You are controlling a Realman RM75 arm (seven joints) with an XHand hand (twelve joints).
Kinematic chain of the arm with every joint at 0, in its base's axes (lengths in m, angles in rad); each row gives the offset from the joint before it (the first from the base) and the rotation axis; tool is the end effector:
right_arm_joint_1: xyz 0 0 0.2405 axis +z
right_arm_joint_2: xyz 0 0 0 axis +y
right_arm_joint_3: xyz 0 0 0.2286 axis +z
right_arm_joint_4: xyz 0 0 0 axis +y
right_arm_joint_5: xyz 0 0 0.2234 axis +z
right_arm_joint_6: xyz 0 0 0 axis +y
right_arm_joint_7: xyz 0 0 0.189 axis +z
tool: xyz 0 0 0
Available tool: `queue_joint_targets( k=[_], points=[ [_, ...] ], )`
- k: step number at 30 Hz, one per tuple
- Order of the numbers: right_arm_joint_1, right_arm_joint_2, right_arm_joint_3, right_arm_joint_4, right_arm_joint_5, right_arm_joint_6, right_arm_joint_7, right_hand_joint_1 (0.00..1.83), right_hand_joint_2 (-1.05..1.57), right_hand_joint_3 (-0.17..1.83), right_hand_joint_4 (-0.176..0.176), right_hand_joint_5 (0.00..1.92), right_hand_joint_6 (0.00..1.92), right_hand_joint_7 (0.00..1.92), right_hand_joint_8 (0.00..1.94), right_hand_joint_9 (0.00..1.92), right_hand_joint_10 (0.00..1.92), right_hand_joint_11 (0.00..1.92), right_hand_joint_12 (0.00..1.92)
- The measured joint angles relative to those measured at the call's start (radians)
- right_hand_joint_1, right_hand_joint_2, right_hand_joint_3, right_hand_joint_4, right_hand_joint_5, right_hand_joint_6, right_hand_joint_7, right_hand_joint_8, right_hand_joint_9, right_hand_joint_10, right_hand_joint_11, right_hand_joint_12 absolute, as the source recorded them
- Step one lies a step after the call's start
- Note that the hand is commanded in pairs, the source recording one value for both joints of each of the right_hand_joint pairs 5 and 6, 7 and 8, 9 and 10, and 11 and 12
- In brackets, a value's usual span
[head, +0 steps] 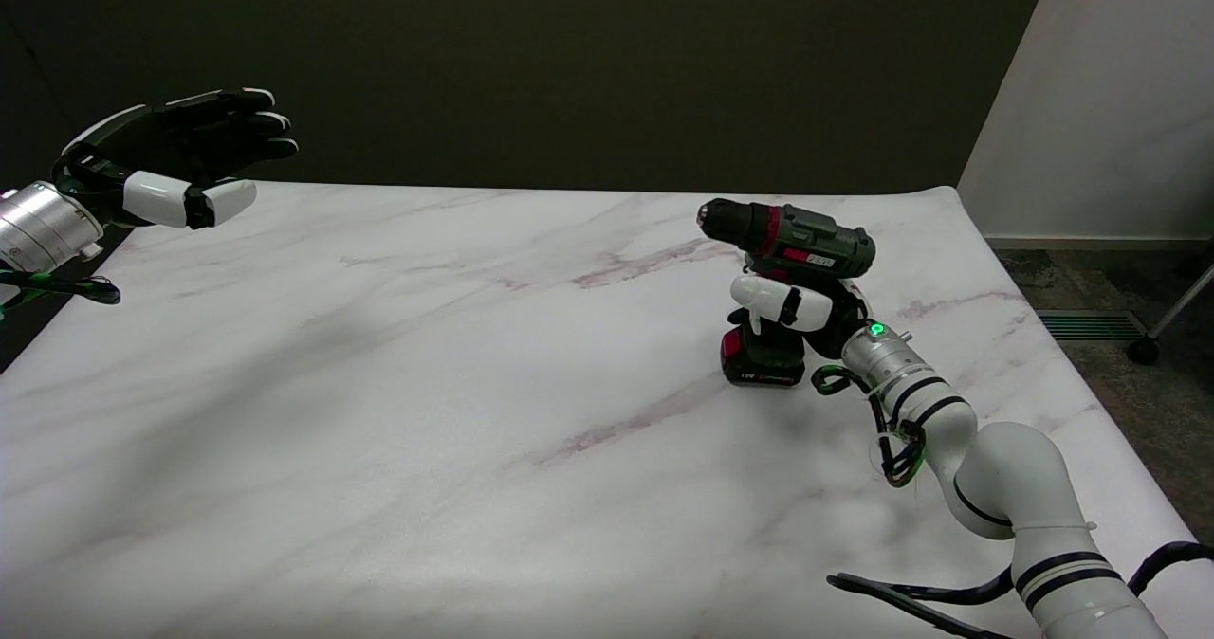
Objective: Pick up the power screwdriver.
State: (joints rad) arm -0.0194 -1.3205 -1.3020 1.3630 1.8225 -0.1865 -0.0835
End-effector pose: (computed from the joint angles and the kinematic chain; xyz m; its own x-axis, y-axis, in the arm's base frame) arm -0.2843 -0.3913 0.3877 0.0518 0.1145 0.9921 -0.9872 0.1558 0.0335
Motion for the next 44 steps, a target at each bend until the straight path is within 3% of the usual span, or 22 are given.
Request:
queue_joint_targets(
  k=[11,13,15,16,17,23,26,29,36,44],
  points=[
    [0.005,0.003,0.002,0.000,0.007,0.007,-0.001,1.10,-0.01,0.60,0.174,1.92,1.92,1.92,1.92,1.92,1.92,1.92,1.92],
    [0.008,0.004,0.005,0.001,0.013,0.009,-0.001,1.11,0.03,0.67,0.150,1.92,1.92,1.92,1.92,1.92,1.92,1.92,1.92],
    [0.011,0.005,0.007,0.004,0.020,0.010,-0.001,1.12,0.09,0.71,0.147,1.92,1.92,1.92,1.92,1.92,1.92,1.92,1.92],
    [0.013,0.005,0.008,0.006,0.023,0.009,-0.001,1.12,0.12,0.74,0.043,1.92,1.92,1.92,1.92,1.92,1.92,1.92,1.92],
    [0.014,0.006,0.011,0.009,0.026,0.008,-0.001,1.13,0.19,0.78,0.020,1.92,1.92,1.92,1.92,1.92,1.92,1.92,1.92],
    [0.022,0.008,0.026,0.020,0.051,0.002,-0.001,1.16,0.56,0.84,0.021,1.92,1.92,1.92,1.92,1.92,1.92,1.92,1.92],
    [0.027,0.010,0.037,0.026,0.071,-0.002,-0.001,1.15,1.08,0.76,0.025,1.92,1.92,1.92,1.92,1.92,1.92,1.92,1.92],
    [0.031,0.012,0.048,0.030,0.087,-0.005,-0.001,1.13,1.37,0.77,0.024,1.92,1.92,1.92,1.92,1.92,1.92,1.92,1.92],
    [0.040,0.015,0.067,0.036,0.120,-0.014,-0.001,1.08,1.57,0.60,0.025,1.92,1.92,1.92,1.92,1.92,1.92,1.92,1.92],
    [0.051,0.017,0.079,0.027,0.184,-0.041,0.000,1.02,1.57,0.91,0.042,1.92,1.92,1.92,1.92,1.92,1.92,1.92,1.92]
  ],
)
